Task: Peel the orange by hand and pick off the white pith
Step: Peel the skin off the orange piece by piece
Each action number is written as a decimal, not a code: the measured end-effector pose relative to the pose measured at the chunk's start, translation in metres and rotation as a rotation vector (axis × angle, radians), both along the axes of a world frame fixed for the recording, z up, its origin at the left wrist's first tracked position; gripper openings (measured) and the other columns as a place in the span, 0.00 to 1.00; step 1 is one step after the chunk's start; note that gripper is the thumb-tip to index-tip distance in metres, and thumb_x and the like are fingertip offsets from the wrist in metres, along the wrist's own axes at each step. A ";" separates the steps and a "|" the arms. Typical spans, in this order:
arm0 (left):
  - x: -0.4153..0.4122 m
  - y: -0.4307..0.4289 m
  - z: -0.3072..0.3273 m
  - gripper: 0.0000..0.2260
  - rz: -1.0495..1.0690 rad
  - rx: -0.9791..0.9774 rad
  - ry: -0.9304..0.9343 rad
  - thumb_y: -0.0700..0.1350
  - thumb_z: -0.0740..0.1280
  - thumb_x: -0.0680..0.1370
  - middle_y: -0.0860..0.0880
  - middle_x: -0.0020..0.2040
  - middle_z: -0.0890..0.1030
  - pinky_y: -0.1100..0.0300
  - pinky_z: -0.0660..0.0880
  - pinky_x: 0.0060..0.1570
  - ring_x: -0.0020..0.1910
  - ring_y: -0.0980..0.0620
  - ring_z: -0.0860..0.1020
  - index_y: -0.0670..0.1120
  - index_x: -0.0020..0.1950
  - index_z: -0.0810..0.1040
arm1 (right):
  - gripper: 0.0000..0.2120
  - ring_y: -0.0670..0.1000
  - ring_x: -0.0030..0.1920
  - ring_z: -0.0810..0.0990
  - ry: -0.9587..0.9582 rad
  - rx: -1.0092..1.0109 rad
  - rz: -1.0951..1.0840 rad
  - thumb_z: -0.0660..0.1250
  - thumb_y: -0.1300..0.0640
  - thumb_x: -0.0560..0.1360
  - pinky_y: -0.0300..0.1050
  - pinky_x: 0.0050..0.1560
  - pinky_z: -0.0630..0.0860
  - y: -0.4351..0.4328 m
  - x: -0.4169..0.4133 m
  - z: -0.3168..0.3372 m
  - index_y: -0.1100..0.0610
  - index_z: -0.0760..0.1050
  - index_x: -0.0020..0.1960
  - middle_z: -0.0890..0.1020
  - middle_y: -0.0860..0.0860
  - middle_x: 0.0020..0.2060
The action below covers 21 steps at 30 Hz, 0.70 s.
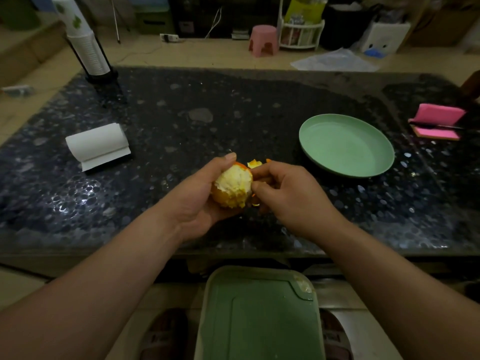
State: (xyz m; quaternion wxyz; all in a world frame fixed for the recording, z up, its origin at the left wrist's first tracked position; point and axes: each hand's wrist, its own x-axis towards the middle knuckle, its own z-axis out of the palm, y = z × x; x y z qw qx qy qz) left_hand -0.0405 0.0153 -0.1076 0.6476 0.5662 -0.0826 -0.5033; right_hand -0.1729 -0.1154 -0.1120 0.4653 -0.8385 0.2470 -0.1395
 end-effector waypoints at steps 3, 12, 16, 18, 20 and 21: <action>0.000 0.000 0.002 0.20 -0.014 0.053 -0.074 0.61 0.69 0.80 0.42 0.59 0.87 0.42 0.78 0.66 0.59 0.43 0.85 0.46 0.60 0.85 | 0.08 0.47 0.41 0.86 -0.005 -0.021 0.018 0.69 0.53 0.83 0.54 0.46 0.85 0.000 0.000 0.001 0.48 0.83 0.61 0.87 0.46 0.43; 0.004 0.003 0.007 0.16 -0.040 0.055 -0.027 0.59 0.70 0.80 0.43 0.50 0.86 0.44 0.80 0.61 0.49 0.46 0.85 0.47 0.52 0.85 | 0.11 0.50 0.43 0.87 0.004 0.104 0.126 0.66 0.52 0.85 0.47 0.42 0.85 0.001 0.000 0.008 0.54 0.81 0.64 0.87 0.51 0.46; 0.004 0.002 0.007 0.14 -0.045 0.074 -0.030 0.57 0.69 0.81 0.44 0.47 0.87 0.49 0.83 0.53 0.45 0.48 0.86 0.47 0.49 0.85 | 0.11 0.50 0.44 0.88 0.071 0.078 0.159 0.64 0.51 0.86 0.53 0.48 0.86 0.000 0.001 0.007 0.52 0.79 0.66 0.87 0.51 0.47; 0.003 0.002 0.006 0.13 -0.052 0.098 -0.048 0.55 0.70 0.81 0.45 0.46 0.87 0.51 0.83 0.50 0.42 0.49 0.86 0.47 0.49 0.86 | 0.12 0.48 0.43 0.88 0.118 0.013 0.195 0.64 0.51 0.85 0.56 0.50 0.86 0.002 0.002 0.005 0.49 0.78 0.68 0.87 0.49 0.46; 0.004 0.003 0.004 0.12 -0.078 0.115 -0.069 0.56 0.70 0.81 0.45 0.48 0.87 0.48 0.82 0.56 0.44 0.49 0.85 0.48 0.52 0.86 | 0.13 0.45 0.41 0.87 0.132 -0.032 0.206 0.65 0.50 0.84 0.56 0.49 0.85 0.004 0.002 0.003 0.48 0.77 0.67 0.87 0.47 0.42; 0.003 0.003 0.004 0.12 -0.088 0.120 -0.081 0.56 0.70 0.81 0.45 0.49 0.87 0.47 0.81 0.59 0.46 0.49 0.84 0.48 0.53 0.86 | 0.12 0.45 0.40 0.87 0.124 -0.038 0.194 0.66 0.50 0.83 0.56 0.48 0.86 0.005 0.003 0.003 0.49 0.78 0.65 0.87 0.47 0.41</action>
